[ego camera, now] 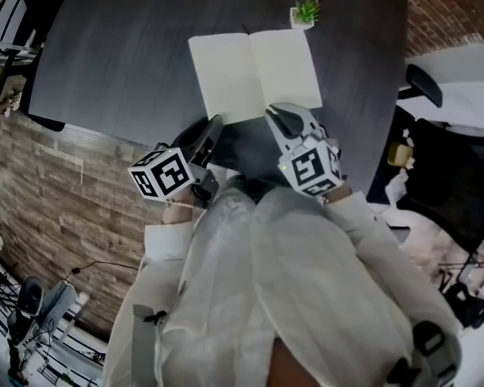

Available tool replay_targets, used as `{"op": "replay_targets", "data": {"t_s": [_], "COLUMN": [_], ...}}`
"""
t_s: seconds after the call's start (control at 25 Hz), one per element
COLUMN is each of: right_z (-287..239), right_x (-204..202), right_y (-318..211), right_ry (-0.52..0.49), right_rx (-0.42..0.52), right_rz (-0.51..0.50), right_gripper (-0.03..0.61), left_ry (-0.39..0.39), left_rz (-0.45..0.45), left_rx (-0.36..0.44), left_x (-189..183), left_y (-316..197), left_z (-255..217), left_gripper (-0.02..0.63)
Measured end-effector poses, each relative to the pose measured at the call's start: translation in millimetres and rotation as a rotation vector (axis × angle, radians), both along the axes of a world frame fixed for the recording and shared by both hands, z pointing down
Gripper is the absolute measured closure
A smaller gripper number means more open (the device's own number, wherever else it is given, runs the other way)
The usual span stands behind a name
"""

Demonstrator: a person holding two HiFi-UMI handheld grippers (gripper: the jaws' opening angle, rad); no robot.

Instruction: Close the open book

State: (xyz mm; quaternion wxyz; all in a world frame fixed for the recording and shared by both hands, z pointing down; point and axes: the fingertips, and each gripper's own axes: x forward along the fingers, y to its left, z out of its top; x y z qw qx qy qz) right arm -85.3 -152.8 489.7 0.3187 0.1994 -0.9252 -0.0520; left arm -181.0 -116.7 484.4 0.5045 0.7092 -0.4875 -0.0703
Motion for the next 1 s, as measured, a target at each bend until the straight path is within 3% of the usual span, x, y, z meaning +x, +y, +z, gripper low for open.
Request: {"op": "replay_targets", "data": {"t_s": [0.28,1.0], "right_z": [-16,-32], "right_x": [26,80], "right_y": [-27,-46], "right_ry": [-0.061,-0.206], "right_rx": [-0.055,-0.118], "right_rz": [0.117,0.336], "right_gripper": [0.569,0.569], "left_ry": [-0.077,-0.102], "left_rz": [0.041,0.166], "left_rx": [0.041,0.111], "left_x": [10,51], "left_y": [-15,-44], "left_z": [-15,-38], "left_gripper": [0.555,0.575]}}
